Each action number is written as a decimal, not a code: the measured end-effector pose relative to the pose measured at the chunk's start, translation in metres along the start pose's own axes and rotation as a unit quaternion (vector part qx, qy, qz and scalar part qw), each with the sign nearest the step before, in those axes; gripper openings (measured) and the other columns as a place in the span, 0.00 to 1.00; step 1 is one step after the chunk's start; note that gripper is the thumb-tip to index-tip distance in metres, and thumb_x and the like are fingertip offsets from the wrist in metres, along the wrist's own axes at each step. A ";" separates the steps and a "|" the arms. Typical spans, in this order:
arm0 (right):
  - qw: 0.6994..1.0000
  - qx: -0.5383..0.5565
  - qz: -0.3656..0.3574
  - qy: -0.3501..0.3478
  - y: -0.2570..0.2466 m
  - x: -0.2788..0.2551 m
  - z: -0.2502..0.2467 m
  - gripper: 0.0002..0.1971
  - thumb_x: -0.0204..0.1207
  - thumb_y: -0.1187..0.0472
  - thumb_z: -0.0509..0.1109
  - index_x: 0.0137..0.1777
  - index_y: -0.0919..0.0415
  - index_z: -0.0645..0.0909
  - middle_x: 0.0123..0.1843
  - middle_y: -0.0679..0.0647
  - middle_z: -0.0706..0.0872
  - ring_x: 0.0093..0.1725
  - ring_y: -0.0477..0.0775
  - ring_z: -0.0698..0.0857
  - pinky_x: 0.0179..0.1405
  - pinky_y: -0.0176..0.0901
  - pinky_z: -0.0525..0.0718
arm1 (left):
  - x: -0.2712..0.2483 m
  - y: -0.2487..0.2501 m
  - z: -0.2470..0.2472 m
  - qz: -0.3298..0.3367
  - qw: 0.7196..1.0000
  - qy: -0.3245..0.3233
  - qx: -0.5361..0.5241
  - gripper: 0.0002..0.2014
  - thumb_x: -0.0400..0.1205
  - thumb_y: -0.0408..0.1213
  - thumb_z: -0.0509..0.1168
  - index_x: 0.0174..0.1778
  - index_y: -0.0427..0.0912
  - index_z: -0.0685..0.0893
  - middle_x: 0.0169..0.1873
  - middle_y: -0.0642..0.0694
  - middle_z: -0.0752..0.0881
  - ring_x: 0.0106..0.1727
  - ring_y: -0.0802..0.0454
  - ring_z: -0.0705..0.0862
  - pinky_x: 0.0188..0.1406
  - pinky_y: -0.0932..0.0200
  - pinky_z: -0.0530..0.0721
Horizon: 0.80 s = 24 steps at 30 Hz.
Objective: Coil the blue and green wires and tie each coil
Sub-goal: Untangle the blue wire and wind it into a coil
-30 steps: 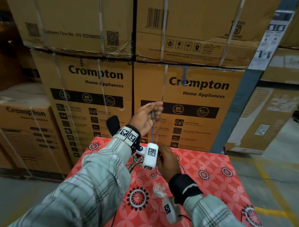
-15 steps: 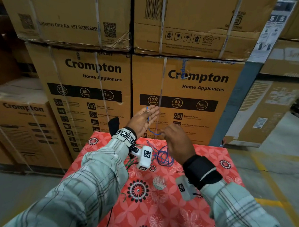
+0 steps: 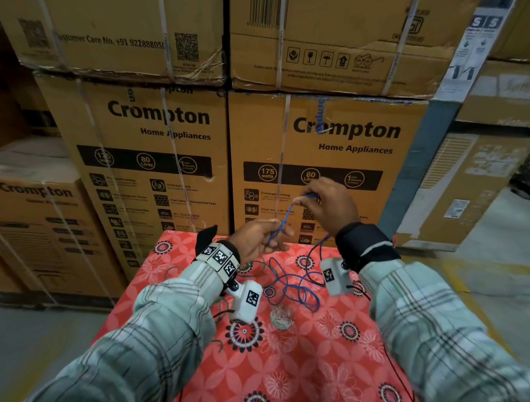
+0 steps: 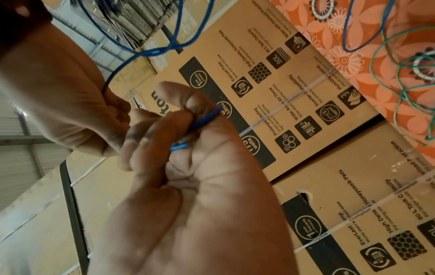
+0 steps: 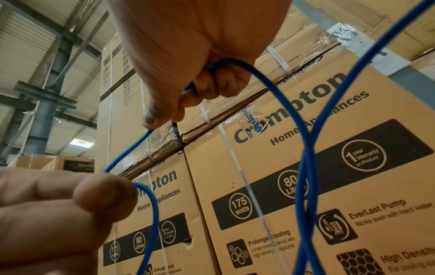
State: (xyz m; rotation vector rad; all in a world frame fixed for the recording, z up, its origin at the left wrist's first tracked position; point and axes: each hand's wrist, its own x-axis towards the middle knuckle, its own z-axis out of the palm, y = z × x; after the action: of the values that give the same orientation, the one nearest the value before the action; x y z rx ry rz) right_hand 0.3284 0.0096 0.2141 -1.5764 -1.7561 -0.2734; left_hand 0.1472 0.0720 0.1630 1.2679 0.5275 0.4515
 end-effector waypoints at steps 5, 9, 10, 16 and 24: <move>0.999 0.033 0.019 0.000 0.006 0.001 0.014 0.11 0.74 0.48 0.73 0.40 0.57 0.85 0.38 0.52 0.82 0.38 0.53 0.80 0.36 0.51 0.79 | -0.007 0.001 -0.001 -0.005 0.998 -0.051 -0.040 0.17 0.83 0.30 0.46 0.43 0.32 0.81 0.16 0.51 0.64 0.14 0.57 0.61 0.51 0.53 0.84; 0.995 0.073 0.062 0.002 0.014 -0.010 0.030 0.11 0.78 0.53 0.70 0.39 0.58 0.85 0.34 0.49 0.83 0.37 0.53 0.80 0.34 0.48 0.76 | -0.007 0.007 0.002 -0.012 0.992 -0.080 -0.095 0.17 0.85 0.36 0.46 0.38 0.37 0.78 0.15 0.55 0.63 0.12 0.59 0.59 0.46 0.54 0.82; 0.994 0.084 0.067 0.004 0.014 -0.013 0.034 0.12 0.80 0.53 0.68 0.38 0.58 0.84 0.33 0.48 0.82 0.36 0.53 0.79 0.34 0.47 0.74 | -0.007 0.011 0.002 -0.008 0.990 -0.089 -0.108 0.17 0.85 0.36 0.46 0.36 0.39 0.76 0.14 0.55 0.63 0.12 0.60 0.58 0.45 0.55 0.82; 0.978 0.173 0.119 -0.003 0.001 -0.031 0.052 0.15 0.82 0.54 0.60 0.33 0.44 0.77 0.28 0.44 0.78 0.30 0.42 0.75 0.30 0.45 0.71 | -0.009 0.034 0.008 0.013 0.978 -0.061 -0.197 0.14 0.84 0.34 0.48 0.32 0.43 0.70 0.12 0.54 0.63 0.15 0.55 0.65 0.49 0.55 0.85; 0.970 0.192 0.111 -0.099 -0.021 -0.059 0.073 0.16 0.83 0.70 0.57 0.66 0.64 0.80 0.32 0.39 0.76 0.31 0.36 0.78 0.30 0.27 0.67 | 0.003 0.048 0.006 0.103 0.962 0.040 -0.248 0.16 0.87 0.33 0.43 0.40 0.40 0.75 0.21 0.48 0.79 0.33 0.46 0.88 0.67 0.44 0.77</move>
State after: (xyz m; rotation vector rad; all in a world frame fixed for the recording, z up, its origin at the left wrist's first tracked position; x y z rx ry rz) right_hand 0.2793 0.0044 0.1315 -1.5296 -1.6362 0.3260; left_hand 0.1521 0.0808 0.2108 0.8237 0.3195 0.7604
